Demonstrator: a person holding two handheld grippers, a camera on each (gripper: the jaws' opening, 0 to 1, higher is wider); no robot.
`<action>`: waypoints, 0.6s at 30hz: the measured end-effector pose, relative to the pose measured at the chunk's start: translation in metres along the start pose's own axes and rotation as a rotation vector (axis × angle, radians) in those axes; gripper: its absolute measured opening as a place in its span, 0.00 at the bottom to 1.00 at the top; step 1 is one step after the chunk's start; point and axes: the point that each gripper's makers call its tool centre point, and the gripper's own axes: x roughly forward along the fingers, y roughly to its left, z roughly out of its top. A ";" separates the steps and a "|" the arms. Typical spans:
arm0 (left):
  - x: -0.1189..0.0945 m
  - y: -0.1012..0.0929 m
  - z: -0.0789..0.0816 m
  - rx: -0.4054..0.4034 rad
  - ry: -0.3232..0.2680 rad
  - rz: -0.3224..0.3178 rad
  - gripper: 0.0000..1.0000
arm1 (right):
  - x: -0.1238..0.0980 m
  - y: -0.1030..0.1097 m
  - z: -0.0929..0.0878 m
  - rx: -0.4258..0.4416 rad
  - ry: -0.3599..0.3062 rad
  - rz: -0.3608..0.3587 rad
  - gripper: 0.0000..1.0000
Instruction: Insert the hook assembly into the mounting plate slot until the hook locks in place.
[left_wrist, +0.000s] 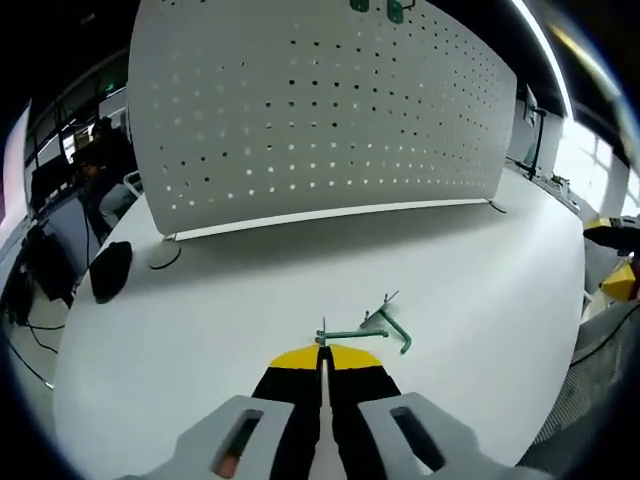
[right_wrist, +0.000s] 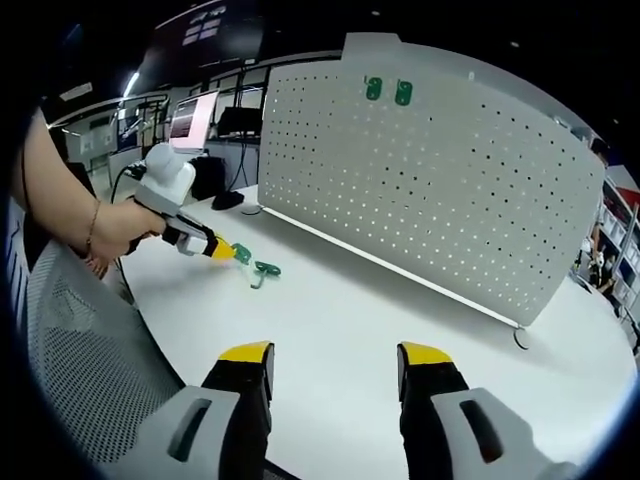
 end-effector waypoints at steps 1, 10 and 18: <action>0.000 0.001 0.001 0.001 -0.002 0.002 0.01 | 0.000 0.000 0.000 0.000 0.000 0.001 0.47; -0.002 0.007 0.004 -0.025 0.009 -0.015 0.01 | 0.000 0.001 0.000 0.002 -0.001 0.006 0.46; -0.014 0.003 0.023 -0.040 0.000 -0.058 0.01 | -0.002 0.007 0.009 0.055 -0.043 0.041 0.47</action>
